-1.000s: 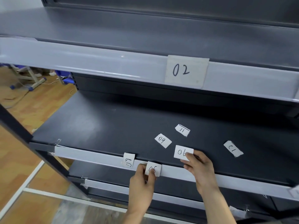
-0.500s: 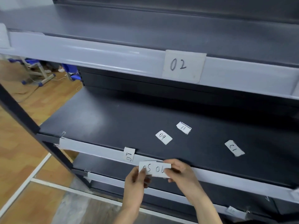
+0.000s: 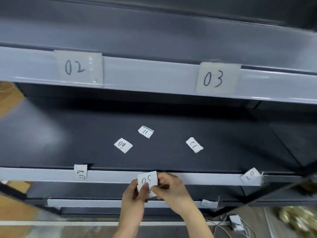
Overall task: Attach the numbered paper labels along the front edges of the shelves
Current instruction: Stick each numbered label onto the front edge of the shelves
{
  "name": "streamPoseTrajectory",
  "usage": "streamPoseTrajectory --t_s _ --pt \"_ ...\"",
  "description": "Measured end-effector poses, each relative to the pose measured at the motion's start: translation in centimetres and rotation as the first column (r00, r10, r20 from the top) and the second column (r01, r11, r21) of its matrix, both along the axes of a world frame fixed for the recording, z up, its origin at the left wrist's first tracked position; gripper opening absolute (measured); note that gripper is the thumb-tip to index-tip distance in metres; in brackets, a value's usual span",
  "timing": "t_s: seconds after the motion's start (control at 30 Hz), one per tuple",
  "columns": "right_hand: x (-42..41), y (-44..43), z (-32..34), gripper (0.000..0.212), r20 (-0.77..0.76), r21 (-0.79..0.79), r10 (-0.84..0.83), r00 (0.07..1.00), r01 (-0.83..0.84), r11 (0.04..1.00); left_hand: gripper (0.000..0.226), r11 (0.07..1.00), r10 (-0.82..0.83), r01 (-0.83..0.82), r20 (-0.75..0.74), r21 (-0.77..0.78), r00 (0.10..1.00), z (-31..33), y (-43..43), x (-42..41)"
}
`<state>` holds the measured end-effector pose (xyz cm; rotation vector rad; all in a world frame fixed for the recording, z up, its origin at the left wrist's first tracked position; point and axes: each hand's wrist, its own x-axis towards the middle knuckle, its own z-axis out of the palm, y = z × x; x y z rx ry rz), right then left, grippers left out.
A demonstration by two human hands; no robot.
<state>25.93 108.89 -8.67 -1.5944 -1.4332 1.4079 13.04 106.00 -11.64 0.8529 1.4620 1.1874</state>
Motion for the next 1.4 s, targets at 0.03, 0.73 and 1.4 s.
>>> streamPoseTrajectory --t_s 0.03,0.73,1.4 --pt "0.9 0.0 0.1 0.015 0.021 0.019 0.002 1.0 -0.002 1.0 0.018 1.0 -0.015 0.015 -0.004 0.004 1.0 0.2 0.1 0.9" --pt "5.9 0.3 0.5 0.012 0.013 -0.002 0.156 0.988 -0.156 0.988 0.016 0.97 0.215 -0.205 0.07 -0.128 0.974 1.4 -2.2 6.6" --pt "-19.5 2.6 1.4 0.018 -0.055 0.272 -0.073 0.996 0.086 0.959 0.051 0.997 0.079 -0.064 -0.389 0.052 0.918 1.0 0.5 -21.5"
